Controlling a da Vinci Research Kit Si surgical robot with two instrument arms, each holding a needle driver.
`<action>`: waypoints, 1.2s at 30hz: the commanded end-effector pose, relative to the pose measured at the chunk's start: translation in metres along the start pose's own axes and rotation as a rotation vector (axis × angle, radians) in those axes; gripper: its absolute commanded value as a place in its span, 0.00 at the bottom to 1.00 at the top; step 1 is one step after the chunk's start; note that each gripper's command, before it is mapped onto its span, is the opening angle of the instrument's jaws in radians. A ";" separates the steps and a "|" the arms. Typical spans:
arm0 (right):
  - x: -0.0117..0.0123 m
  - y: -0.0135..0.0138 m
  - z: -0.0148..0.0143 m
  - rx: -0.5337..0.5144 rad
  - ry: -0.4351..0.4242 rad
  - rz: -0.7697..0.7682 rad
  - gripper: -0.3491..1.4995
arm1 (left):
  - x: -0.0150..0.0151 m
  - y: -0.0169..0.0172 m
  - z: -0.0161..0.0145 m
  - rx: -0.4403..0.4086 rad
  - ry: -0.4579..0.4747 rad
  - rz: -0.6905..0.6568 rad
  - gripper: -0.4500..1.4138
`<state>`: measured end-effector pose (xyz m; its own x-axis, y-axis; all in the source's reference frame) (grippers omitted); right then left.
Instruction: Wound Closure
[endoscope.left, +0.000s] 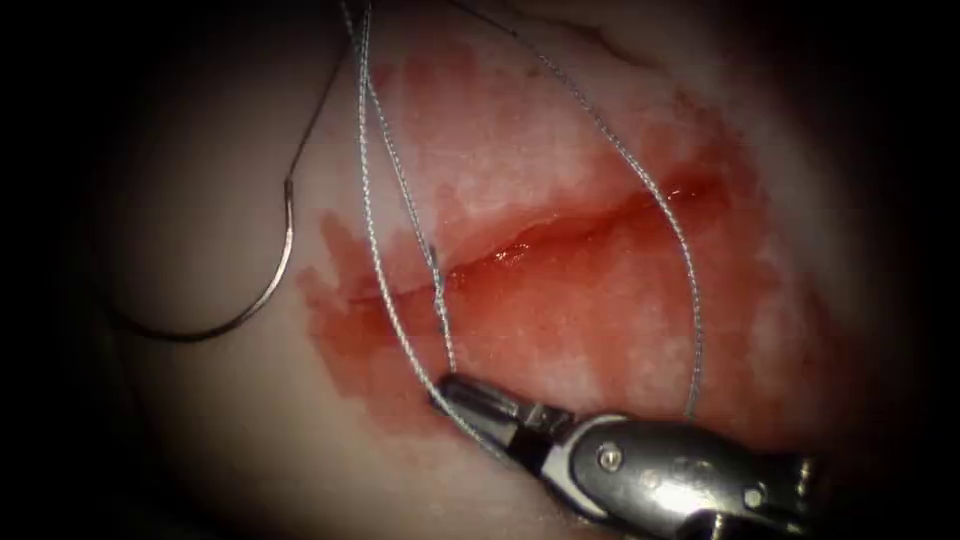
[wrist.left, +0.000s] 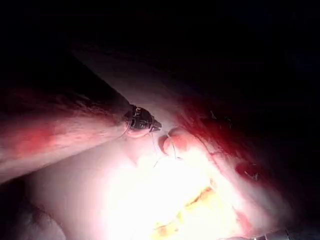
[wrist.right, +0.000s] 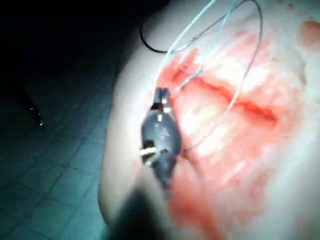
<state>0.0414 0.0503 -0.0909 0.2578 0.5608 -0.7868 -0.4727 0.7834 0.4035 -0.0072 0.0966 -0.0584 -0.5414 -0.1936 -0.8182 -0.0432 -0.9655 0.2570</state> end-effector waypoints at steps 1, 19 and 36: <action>-0.0003 -0.0009 0.0005 0.026 -0.006 -0.005 0.00 | -0.0003 -0.0011 0.0010 0.005 -0.003 0.013 0.05; -0.0025 -0.0014 0.0013 0.093 -0.074 -0.044 0.00 | -0.0011 -0.0025 0.0025 0.024 -0.032 0.059 0.05; 0.0020 0.0008 0.0006 0.121 -0.130 -0.110 0.98 | 0.0041 0.0070 -0.0033 -0.067 0.367 -0.114 0.05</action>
<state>0.0413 0.0524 -0.0918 0.4099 0.4931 -0.7674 -0.3366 0.8637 0.3752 -0.0065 0.0877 -0.0619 -0.2027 -0.1217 -0.9716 -0.0249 -0.9913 0.1294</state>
